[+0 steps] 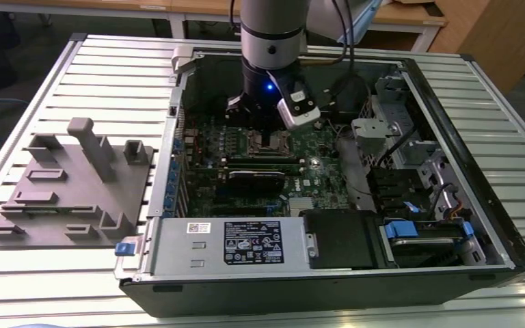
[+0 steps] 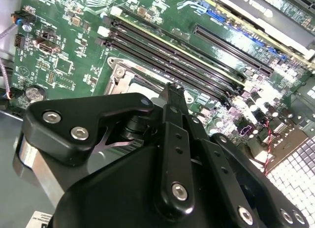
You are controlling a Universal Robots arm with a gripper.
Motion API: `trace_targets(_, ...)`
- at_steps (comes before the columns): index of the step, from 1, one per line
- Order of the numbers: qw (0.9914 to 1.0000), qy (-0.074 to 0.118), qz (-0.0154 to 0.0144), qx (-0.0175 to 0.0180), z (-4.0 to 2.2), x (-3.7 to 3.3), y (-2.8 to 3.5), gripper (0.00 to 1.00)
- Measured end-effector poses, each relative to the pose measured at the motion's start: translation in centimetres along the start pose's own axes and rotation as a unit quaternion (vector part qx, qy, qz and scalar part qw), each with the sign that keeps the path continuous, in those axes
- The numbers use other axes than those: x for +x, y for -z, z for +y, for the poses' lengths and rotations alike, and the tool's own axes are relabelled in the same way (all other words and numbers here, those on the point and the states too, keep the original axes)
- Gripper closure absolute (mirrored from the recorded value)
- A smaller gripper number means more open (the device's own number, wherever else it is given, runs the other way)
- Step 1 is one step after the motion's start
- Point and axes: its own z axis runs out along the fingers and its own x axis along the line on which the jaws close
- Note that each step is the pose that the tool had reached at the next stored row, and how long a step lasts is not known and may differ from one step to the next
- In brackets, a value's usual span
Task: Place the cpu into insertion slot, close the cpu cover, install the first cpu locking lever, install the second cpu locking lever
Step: 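Install the second cpu locking lever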
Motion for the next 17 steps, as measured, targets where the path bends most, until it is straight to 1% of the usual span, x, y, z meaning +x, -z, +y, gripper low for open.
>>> trace_targets(4, 1.0, 0.0, -0.0001, 0.0, -0.02, 0.31, -0.07, 0.9)
trace_targets(9, 1.0, 0.0, -0.0001, 0.0, 0.02, 0.37, -0.09, 0.9)
trace_targets(17, 1.0, 0.0, -0.0001, 0.0, 0.34, 0.47, -0.15, 0.9)
